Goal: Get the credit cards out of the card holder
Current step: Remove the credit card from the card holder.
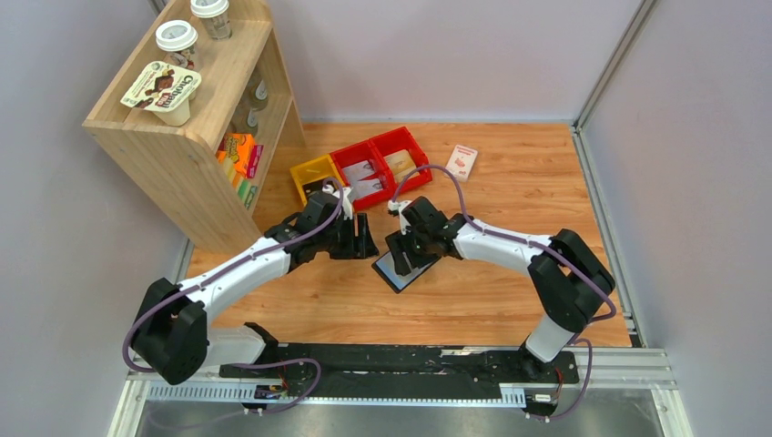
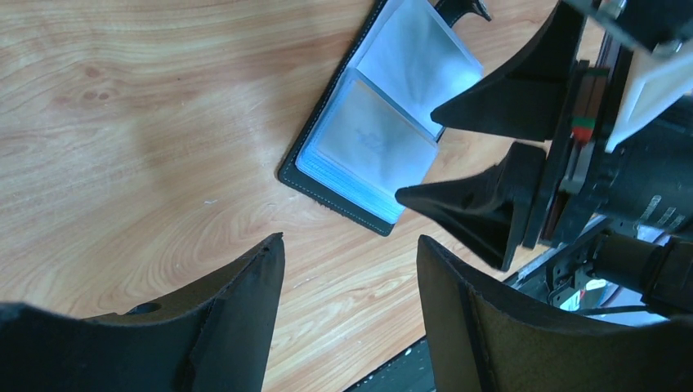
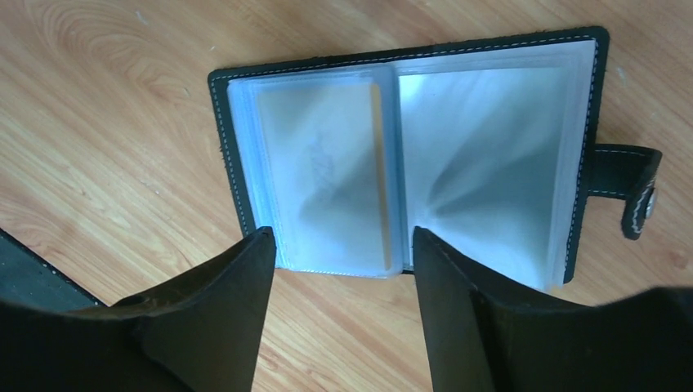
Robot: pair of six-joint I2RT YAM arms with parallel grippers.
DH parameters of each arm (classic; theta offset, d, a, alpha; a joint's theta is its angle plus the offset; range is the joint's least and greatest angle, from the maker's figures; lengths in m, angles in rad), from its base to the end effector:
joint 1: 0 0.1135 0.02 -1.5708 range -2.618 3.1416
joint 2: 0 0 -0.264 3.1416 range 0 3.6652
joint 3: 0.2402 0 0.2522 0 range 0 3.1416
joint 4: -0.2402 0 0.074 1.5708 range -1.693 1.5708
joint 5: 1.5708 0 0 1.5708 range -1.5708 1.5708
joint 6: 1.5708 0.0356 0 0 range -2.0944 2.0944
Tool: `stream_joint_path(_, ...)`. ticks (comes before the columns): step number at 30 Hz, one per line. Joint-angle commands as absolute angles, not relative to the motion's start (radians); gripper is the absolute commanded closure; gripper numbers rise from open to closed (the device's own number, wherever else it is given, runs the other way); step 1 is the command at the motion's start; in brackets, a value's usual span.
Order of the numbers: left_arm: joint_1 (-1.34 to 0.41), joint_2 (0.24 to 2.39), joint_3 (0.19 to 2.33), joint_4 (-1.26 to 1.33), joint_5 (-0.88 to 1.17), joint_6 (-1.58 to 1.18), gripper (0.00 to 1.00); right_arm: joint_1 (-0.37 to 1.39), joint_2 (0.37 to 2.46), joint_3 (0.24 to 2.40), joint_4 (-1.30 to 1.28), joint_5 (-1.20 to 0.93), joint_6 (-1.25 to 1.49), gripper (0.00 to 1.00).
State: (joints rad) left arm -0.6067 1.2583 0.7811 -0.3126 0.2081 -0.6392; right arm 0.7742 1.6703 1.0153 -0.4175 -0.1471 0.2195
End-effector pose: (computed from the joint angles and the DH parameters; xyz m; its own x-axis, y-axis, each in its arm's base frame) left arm 0.2099 -0.1546 0.2282 -0.8723 -0.1050 -0.4775 0.1956 0.8201 -0.5377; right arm 0.2318 0.2339 0.1786 -0.7745 -0.4560 -0.4384 -0.5871 0.7762 0.2297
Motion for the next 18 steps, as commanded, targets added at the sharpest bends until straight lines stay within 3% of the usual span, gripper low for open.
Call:
stream_joint_path(1, -0.609, 1.255, 0.810, -0.270, 0.199, -0.664, 0.32, 0.801, 1.649, 1.051, -0.462, -0.058, 0.187, 0.30)
stream_joint_path(10, -0.612, 1.258, 0.798, -0.256, 0.204, -0.675, 0.32, 0.808, 1.719, 1.063, -0.512, -0.017, 0.193, 0.26)
stream_joint_path(18, -0.621, 1.270, 0.798, -0.253, 0.207, -0.683, 0.32, 0.810, 1.778, 1.055, -0.534, 0.032, 0.206, 0.33)
